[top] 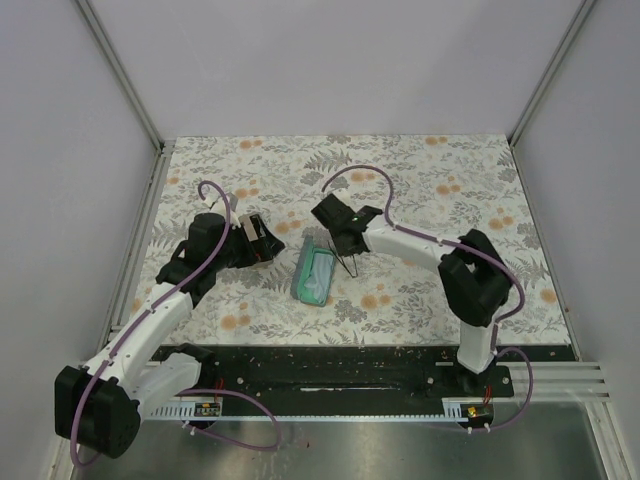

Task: Organize the sunglasses
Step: Adjust the sunglasses at the center of the board, then pick up the sunglasses from the center of the board, then place the sunglasses in the sunglasses case.

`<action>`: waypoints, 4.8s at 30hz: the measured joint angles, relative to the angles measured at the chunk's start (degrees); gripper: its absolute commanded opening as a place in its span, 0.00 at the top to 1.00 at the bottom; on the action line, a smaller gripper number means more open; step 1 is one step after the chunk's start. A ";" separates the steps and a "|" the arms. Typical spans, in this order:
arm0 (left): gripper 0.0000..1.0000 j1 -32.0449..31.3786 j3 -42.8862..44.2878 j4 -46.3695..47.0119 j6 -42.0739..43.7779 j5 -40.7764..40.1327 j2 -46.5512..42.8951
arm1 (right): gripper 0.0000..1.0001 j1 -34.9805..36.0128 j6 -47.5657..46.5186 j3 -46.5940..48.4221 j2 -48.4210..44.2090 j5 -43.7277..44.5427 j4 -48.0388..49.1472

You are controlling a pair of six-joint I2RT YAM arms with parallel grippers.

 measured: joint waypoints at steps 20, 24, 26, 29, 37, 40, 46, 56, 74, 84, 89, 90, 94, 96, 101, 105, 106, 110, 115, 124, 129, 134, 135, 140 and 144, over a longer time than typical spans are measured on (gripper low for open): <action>0.01 0.02 -0.02 -0.13 0.02 1.25 0.00 | 0.49 -24.79 15.50 -34.18 -10.93 -50.84 37.66; 0.01 0.04 -0.02 -0.24 0.15 1.31 0.00 | 0.46 -24.79 16.39 -34.99 -12.39 -49.90 38.12; 0.01 0.04 -0.02 -0.26 0.15 1.31 0.00 | 0.46 -24.79 16.46 -35.10 -13.64 -49.35 37.48; 0.01 0.04 -0.02 -0.26 0.15 1.33 0.00 | 0.48 -24.79 16.39 -35.08 -15.69 -48.28 36.41; 0.01 0.04 -0.02 -0.22 0.20 1.33 0.13 | 0.48 -20.96 15.26 -27.21 -17.75 -40.59 25.18; 0.01 0.04 -0.02 -0.17 0.17 1.36 0.39 | 0.50 -18.03 15.63 -24.04 -17.46 -37.75 22.80; 0.01 0.04 -0.13 0.13 0.13 1.79 0.85 | 0.53 -14.82 17.29 -21.42 -13.75 -32.76 19.69; 0.03 0.02 -3.26 4.22 -1.03 4.52 3.21 | 0.62 -11.96 18.84 -20.72 -9.11 -27.82 16.90; 0.23 -1.99 -4.85 17.81 -4.20 11.26 15.50 | 1.00 -11.32 19.96 -19.87 -11.78 -25.77 16.20; 0.44 -2.01 -4.87 21.79 -5.70 13.20 19.17 | 1.00 -9.86 25.66 -22.60 -18.40 -31.06 20.68; 0.45 -2.01 -5.27 22.62 -5.70 13.33 19.32 | 1.00 -7.50 29.22 -23.93 -18.25 -33.55 26.01; 0.46 -2.01 -5.49 22.80 -5.70 13.33 19.32 | 1.00 -7.13 29.94 -24.30 -18.12 -33.81 27.26; 0.47 -1.70 -5.99 22.95 -5.70 13.75 19.34 | 1.00 -5.22 33.79 -27.80 -17.38 -33.73 34.64; 0.48 -1.11 -5.99 23.32 -5.81 14.29 19.63 | 1.00 -4.00 36.00 -29.79 -16.46 -33.33 38.60; 0.54 -0.20 -6.01 24.39 -6.36 15.72 21.05 | 1.00 -1.73 38.95 -31.87 -13.75 -33.00 45.20; 0.57 -0.11 -6.38 25.40 -6.91 16.85 22.01 | 1.00 -0.61 41.09 -33.14 -12.72 -31.15 49.66; 0.58 -0.11 -6.49 25.62 -6.95 17.14 22.18 | 1.00 -0.44 41.70 -34.05 -12.72 -30.53 51.12; 0.60 -0.11 -6.73 26.18 -7.13 17.99 22.58 | 1.00 -0.15 43.91 -38.05 -12.68 -27.78 54.86; 0.61 -0.11 -6.73 27.32 -7.34 18.99 23.56 | 1.00 -0.11 45.51 -40.04 -9.88 -27.69 61.99; 0.62 -0.11 -7.58 28.02 -7.37 19.91 23.69 | 0.61 -0.11 48.61 -45.05 -6.58 -28.46 76.41; 0.65 -0.07 -7.61 28.15 -7.37 20.33 23.69 | 0.60 0.02 48.78 -45.88 -7.74 -28.33 76.17; 0.67 -0.07 -7.61 28.15 -7.23 20.70 23.69 | 0.53 0.02 46.25 -45.64 -13.40 -27.21 68.15; 0.67 -0.07 -7.58 28.13 -7.13 20.74 23.69 | 0.53 0.02 45.66 -45.38 -14.88 -26.93 66.20; 0.72 -0.04 -7.61 28.09 -6.84 20.85 23.58 | 0.76 0.04 43.45 -43.25 -18.86 -25.68 59.06; 0.76 0.02 -7.61 27.30 -6.45 20.70 22.93 | 0.95 0.04 42.05 -40.74 -19.78 -23.74 52.54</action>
